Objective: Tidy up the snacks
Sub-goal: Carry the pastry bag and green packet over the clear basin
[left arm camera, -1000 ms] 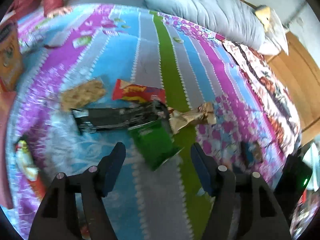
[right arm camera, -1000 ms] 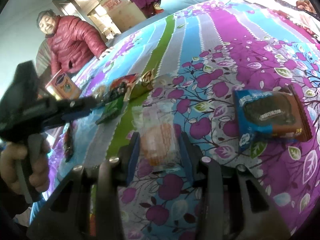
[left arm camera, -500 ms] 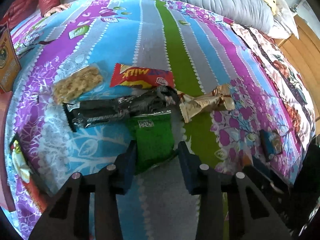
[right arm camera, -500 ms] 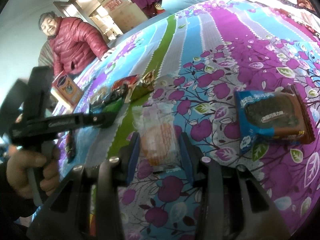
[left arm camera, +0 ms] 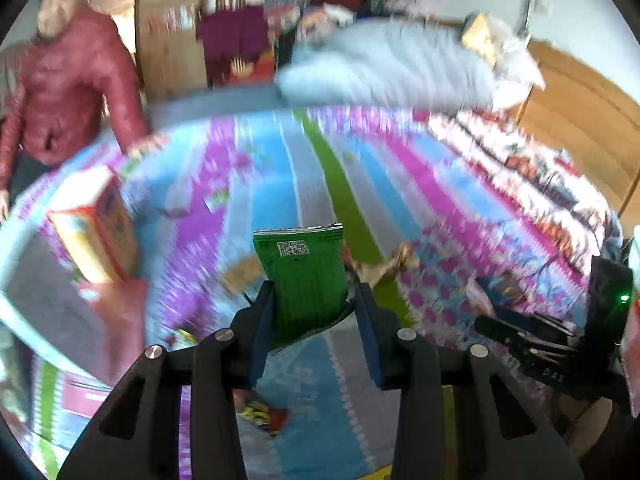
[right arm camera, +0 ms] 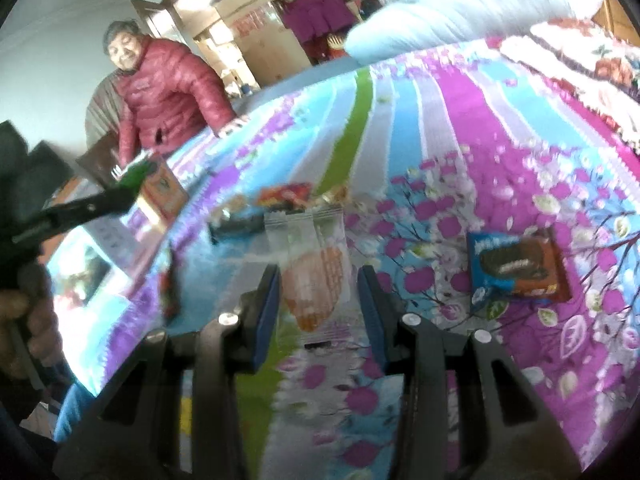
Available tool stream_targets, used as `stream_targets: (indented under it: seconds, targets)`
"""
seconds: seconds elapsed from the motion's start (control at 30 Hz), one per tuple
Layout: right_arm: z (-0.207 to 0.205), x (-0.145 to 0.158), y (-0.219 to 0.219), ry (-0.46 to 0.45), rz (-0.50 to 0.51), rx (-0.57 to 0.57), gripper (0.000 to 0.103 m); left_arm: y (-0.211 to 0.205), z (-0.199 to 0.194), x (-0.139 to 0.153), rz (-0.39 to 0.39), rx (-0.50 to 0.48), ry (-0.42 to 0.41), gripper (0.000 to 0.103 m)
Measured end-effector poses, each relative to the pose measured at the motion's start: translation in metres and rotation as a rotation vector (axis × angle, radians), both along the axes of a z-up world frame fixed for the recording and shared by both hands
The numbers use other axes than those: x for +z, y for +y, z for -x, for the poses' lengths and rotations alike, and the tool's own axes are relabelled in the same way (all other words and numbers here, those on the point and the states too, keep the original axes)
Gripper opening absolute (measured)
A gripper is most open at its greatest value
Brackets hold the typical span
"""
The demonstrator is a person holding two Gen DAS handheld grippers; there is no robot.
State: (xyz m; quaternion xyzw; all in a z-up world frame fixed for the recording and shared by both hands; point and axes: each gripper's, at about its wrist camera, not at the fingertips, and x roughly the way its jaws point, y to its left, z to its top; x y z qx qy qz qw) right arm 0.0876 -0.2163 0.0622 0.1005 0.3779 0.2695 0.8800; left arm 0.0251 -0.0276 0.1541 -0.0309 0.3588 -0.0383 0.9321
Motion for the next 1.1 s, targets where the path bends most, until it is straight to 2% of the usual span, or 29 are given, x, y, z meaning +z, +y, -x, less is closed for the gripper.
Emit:
stream_targets:
  seconds: [0.23, 0.47, 0.77, 0.97, 1.1]
  targets:
    - [0.009, 0.087, 0.038, -0.146, -0.012, 0.07, 0.04, 0.056, 0.064, 0.081, -0.013, 0.092, -0.217, 0.04]
    - [0.019, 0.163, 0.124, -0.265, -0.043, 0.229, 0.04, 0.131, 0.13, 0.136, -0.067, 0.256, -0.382, 0.04]
    - [0.049, 0.218, 0.263, -0.312, -0.093, 0.477, 0.04, 0.232, 0.196, 0.153, -0.047, 0.488, -0.44, 0.04]
    - [0.07, 0.228, 0.339, -0.307, -0.089, 0.611, 0.04, 0.284, 0.224, 0.15, -0.027, 0.594, -0.45, 0.04]
    - [0.08, 0.229, 0.381, -0.278, -0.095, 0.676, 0.04, 0.311, 0.229, 0.142, -0.023, 0.655, -0.419, 0.04]
